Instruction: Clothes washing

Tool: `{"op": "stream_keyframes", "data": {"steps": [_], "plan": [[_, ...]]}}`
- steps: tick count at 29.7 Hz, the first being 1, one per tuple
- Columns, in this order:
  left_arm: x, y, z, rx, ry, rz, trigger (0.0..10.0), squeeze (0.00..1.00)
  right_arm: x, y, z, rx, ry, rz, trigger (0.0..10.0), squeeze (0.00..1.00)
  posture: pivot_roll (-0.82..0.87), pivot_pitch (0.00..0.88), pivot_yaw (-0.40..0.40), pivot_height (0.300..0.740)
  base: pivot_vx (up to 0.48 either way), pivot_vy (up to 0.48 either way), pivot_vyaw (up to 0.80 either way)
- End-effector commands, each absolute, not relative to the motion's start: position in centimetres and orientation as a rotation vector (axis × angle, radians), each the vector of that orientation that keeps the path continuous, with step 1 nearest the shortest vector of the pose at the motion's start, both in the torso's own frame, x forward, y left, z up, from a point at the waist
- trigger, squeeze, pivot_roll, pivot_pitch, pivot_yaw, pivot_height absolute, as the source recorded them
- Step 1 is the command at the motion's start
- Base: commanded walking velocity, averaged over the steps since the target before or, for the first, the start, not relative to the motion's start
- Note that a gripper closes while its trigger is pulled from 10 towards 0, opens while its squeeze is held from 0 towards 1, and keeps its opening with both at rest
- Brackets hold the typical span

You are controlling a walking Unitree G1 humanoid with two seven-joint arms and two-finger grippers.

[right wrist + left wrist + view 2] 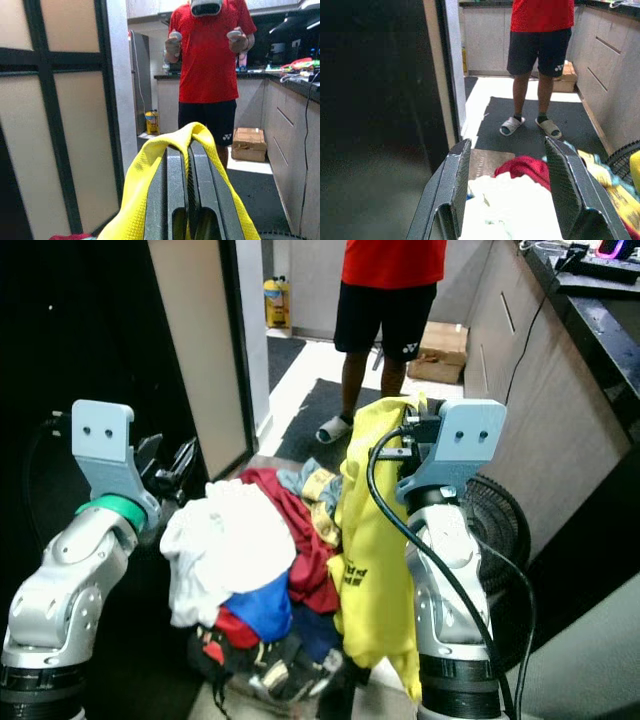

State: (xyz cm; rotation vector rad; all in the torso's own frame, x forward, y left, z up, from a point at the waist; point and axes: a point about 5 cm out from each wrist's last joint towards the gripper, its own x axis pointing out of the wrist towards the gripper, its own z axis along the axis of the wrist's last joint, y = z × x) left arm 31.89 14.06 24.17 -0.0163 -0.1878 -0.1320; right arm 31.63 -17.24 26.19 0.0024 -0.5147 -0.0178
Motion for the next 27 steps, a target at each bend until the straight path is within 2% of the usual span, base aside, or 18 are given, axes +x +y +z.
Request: {"op": "stream_keyframes", "data": {"steps": [1, 6, 12, 27], "plan": [[31.87, 14.1, 23.93, -0.012, -0.187, -0.131, 10.0, 0.0, 31.69, -17.21, 25.97, -0.001, -0.516, -0.017, 10.0, 0.0, 0.01, 0.0, 0.083, 0.74, -0.428, 0.0, 0.0], [31.88, 14.09, 23.97, -0.01, -0.19, -0.13, 10.0, 0.0, 31.74, -17.22, 25.89, -0.001, -0.514, -0.017, 10.0, 0.0, 0.02, 0.0, 0.083, 0.74, -0.429, 0.0, 0.0], [31.89, 14.15, 24.09, -0.009, -0.196, -0.127, 10.0, 0.0, 31.92, -17.32, 25.83, 0.011, -0.505, -0.02, 10.0, 0.0, 0.02, 0.0, 0.082, 0.74, -0.395, 0.0, -0.77], [32.0, 14.25, 24.44, 0.002, -0.208, -0.133, 10.0, 0.0, 32.06, -17.56, 25.84, 0.022, -0.507, -0.033, 10.0, 0.0, 0.03, 0.0, 0.086, 0.74, 0.0, 0.0, -0.8]]}}
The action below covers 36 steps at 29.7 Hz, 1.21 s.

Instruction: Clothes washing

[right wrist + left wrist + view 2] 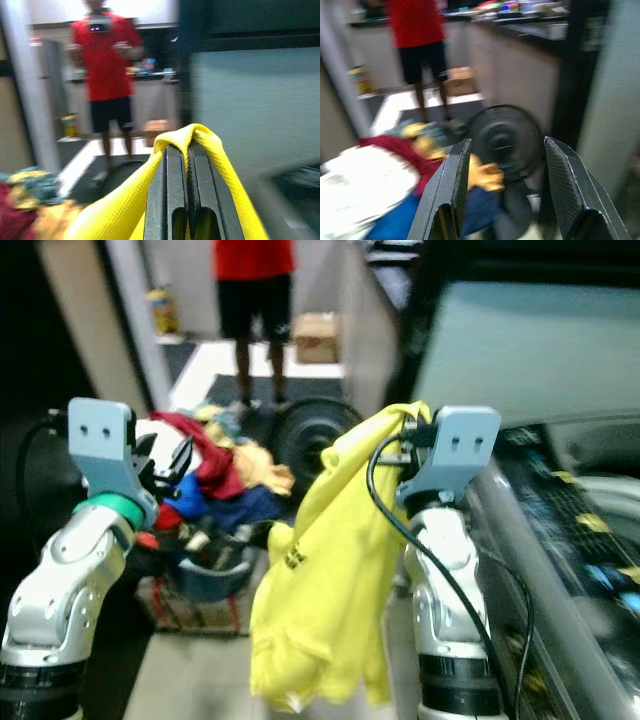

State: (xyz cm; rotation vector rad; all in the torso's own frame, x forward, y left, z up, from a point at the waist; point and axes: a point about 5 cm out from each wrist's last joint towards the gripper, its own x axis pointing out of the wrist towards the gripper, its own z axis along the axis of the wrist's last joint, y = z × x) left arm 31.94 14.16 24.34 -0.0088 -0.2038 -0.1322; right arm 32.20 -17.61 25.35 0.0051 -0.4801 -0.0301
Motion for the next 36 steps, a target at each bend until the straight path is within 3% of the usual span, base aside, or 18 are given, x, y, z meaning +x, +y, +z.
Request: {"op": "stream_keyframes", "data": {"steps": [1, 6, 15, 28, 36], "plan": [[32.01, 14.26, 24.47, 0.003, -0.21, -0.133, 10.0, 0.0, 32.07, -17.56, 25.86, 0.023, -0.508, -0.034, 10.0, 0.0, 0.03, 0.0, 0.086, 0.74, 0.0, 0.0, -0.8], [32.07, 14.41, 24.67, 0.015, -0.224, -0.115, 10.0, 0.0, 32.04, -17.57, 25.97, 0.026, -0.519, -0.035, 10.0, 0.0, 0.03, 0.0, 0.085, 0.74, 0.0, 0.0, -0.64], [32.01, 14.06, 25.11, 0.058, -0.266, -0.117, 10.0, 0.0, 32.12, -17.1, 25.95, 0.011, -0.527, -0.019, 10.0, 0.0, 0.04, 0.0, 0.086, 0.74, 0.188, 0.0, 0.0], [32.08, 13.57, 25.45, 0.082, -0.295, -0.127, 10.0, 0.0, 32.09, -16.59, 26.0, 0.024, -0.538, 0.005, 10.0, 0.0, 0.03, 0.0, 0.088, 0.74, 0.462, 0.0, 0.0], [32.11, 13.44, 25.32, 0.077, -0.287, -0.131, 10.0, 0.0, 32.28, -16.83, 25.74, 0.033, -0.513, -0.012, 10.0, 0.0, 0.03, 0.0, 0.087, 0.74, 0.48, 0.0, -0.8]]}}
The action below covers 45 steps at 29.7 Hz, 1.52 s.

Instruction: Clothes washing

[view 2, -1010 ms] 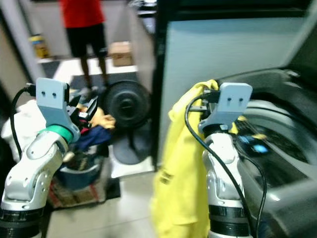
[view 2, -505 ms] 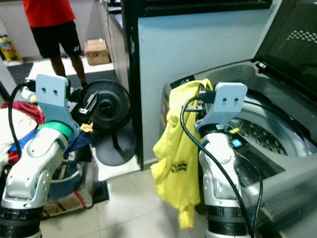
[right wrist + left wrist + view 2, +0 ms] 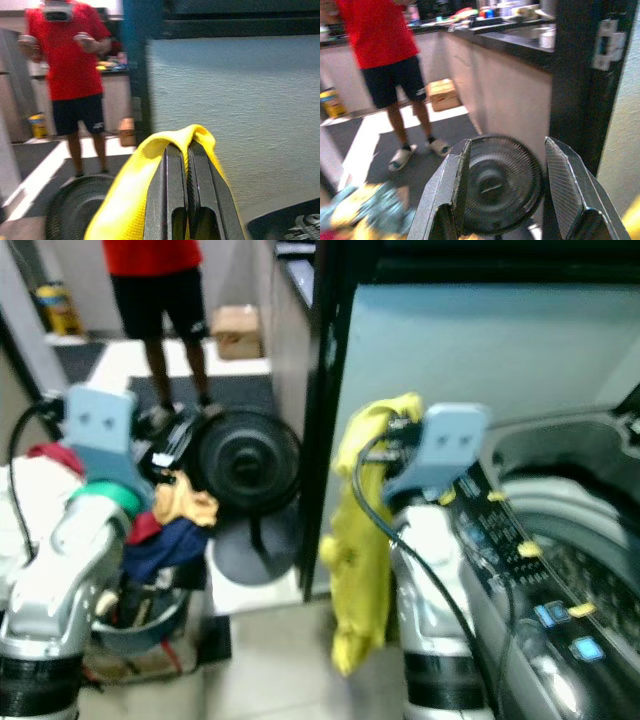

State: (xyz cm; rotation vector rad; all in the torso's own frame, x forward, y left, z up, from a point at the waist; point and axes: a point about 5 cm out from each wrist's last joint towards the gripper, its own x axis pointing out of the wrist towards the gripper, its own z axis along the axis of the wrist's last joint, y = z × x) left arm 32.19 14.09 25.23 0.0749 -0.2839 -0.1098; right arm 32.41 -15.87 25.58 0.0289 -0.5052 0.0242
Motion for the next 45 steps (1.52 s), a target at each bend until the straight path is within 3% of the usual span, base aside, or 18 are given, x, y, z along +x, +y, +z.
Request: {"op": "stream_keyframes", "data": {"steps": [1, 14, 23, 36, 45], "plan": [[32.11, 13.44, 25.32, 0.077, -0.287, -0.131, 10.0, 0.0, 32.28, -16.83, 25.74, 0.033, -0.513, -0.012, 10.0, 0.0, 0.03, 0.0, 0.087, 0.74, 0.48, 0.0, -0.8], [31.96, 13.11, 24.91, 0.076, -0.262, -0.16, 10.0, 0.0, 32.49, -17.36, 25.5, 0.025, -0.496, -0.051, 10.0, 0.0, 0.04, 0.002, 0.088, 0.74, 0.0, 0.0, -0.8], [31.95, 13.11, 24.94, 0.072, -0.262, -0.159, 10.0, 0.0, 32.5, -17.38, 25.68, 0.017, -0.503, -0.049, 10.0, 0.0, 0.04, 0.0, 0.086, 0.74, 0.0, 0.0, -0.06], [31.92, 13.09, 24.89, 0.067, -0.261, -0.16, 10.0, 0.0, 32.4, -17.44, 25.88, 0.029, -0.513, -0.048, 10.0, 0.0, 0.04, 0.001, 0.086, 0.74, 0.0, 0.0, -0.78], [31.9, 13.08, 24.88, 0.055, -0.263, -0.158, 10.0, 0.0, 32.22, -17.05, 26.0, 0.01, -0.53, -0.024, 10.0, 0.0, 0.03, 0.003, 0.086, 0.74, 0.0, 0.0, 0.0]]}}
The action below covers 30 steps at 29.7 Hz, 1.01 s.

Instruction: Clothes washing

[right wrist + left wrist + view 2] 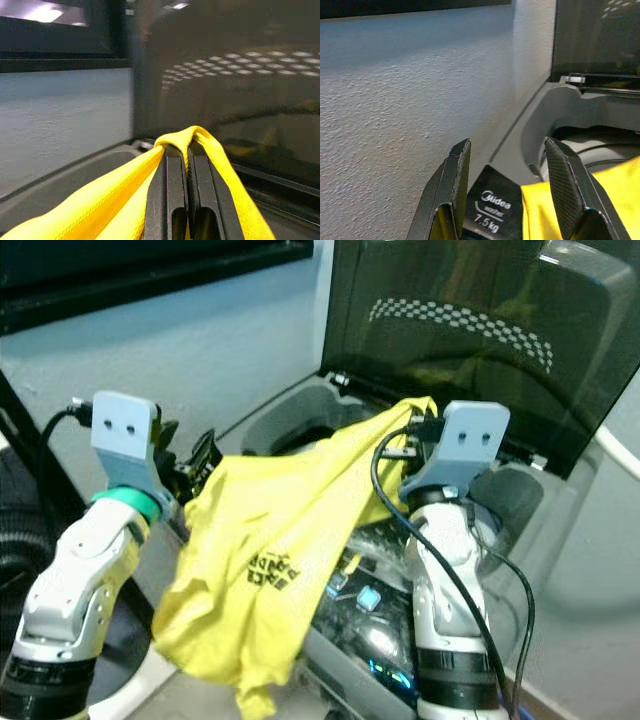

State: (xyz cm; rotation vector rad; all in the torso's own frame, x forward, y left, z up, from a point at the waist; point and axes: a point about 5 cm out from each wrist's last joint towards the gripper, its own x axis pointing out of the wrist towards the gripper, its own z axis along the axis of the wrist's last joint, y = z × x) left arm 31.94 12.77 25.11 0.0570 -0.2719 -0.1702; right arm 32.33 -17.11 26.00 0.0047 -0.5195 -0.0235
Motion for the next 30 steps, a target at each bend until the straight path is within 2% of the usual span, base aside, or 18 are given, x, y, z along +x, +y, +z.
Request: {"op": "stream_keyframes", "data": {"steps": [1, 23, 30], "plan": [[31.9, 13.08, 24.88, 0.055, -0.263, -0.158, 10.0, 0.0, 32.22, -17.05, 26.0, 0.01, -0.53, -0.024, 10.0, 0.0, 0.03, 0.003, 0.086, 0.74, 0.0, 0.0, 0.0], [32.0, 13.3, 24.72, 0.018, -0.239, -0.137, 10.0, 0.0, 32.37, -16.95, 25.93, 0.011, -0.525, -0.017, 10.0, 0.0, 0.04, 0.001, 0.084, 0.74, 0.0, 0.0, 0.0], [32.05, 13.38, 24.68, -0.003, -0.235, -0.129, 10.0, 0.0, 32.43, -16.88, 25.93, 0.009, -0.523, -0.01, 10.0, 0.0, 0.04, 0.0, 0.079, 0.74, 0.0, 0.43, 0.0]]}}
